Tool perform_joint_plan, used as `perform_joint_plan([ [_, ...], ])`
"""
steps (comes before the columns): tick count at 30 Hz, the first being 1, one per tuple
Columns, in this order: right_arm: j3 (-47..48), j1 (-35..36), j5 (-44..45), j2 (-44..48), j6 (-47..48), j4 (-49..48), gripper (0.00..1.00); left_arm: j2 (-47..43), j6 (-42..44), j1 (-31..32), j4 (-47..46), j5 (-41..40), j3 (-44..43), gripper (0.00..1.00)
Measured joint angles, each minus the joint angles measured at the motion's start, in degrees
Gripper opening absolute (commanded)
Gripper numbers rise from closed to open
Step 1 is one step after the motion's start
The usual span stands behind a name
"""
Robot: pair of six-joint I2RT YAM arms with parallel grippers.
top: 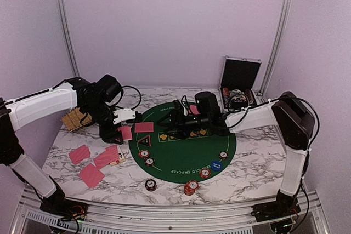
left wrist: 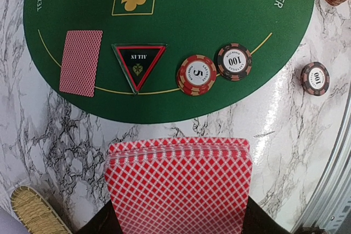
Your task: Distribute texas hold em gaming equipment
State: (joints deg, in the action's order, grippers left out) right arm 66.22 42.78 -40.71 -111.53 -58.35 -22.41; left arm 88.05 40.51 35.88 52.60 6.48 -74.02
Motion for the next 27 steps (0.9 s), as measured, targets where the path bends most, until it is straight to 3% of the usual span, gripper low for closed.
perform_joint_plan([
  [15,9.33,7.96,-3.13,-12.04,-10.78,-12.72,0.76,0.79,-0.90,0.02,0.04,0.96,-1.25,0.43],
  [27,15.58,9.33,-4.02,-17.03,-14.34,-15.43,0.75,2.08,-1.40,0.61,0.04,1.60,-2.54,0.43],
])
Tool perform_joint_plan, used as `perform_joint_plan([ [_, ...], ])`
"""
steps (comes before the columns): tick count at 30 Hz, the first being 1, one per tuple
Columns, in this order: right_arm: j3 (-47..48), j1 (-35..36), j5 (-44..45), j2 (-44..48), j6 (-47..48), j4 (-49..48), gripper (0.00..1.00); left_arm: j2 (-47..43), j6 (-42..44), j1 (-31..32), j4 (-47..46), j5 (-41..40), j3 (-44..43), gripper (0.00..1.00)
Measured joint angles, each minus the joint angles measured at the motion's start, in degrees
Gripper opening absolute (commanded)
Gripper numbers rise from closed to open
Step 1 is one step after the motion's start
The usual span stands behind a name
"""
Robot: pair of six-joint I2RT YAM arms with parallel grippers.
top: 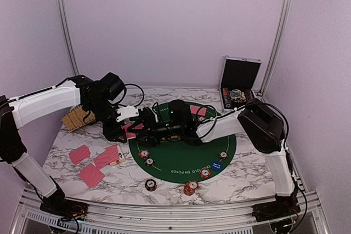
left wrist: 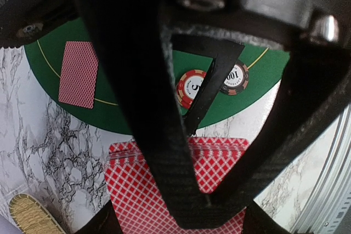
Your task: Distribute texas hold em gaming equipment
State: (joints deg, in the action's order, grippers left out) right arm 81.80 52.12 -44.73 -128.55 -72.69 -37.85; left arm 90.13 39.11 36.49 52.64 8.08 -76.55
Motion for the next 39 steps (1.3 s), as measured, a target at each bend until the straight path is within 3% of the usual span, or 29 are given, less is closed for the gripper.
perform_joint_plan([
  [23,10.43,1.77,-1.70,-6.80,-1.27,2.21,0.71,0.02,-0.26,1.33,0.02,1.11,-0.52,0.42],
  [39,7.91,0.83,-1.44,-5.20,1.01,5.57,0.54,0.02,-0.07,1.51,0.11,1.55,-0.52,0.42],
])
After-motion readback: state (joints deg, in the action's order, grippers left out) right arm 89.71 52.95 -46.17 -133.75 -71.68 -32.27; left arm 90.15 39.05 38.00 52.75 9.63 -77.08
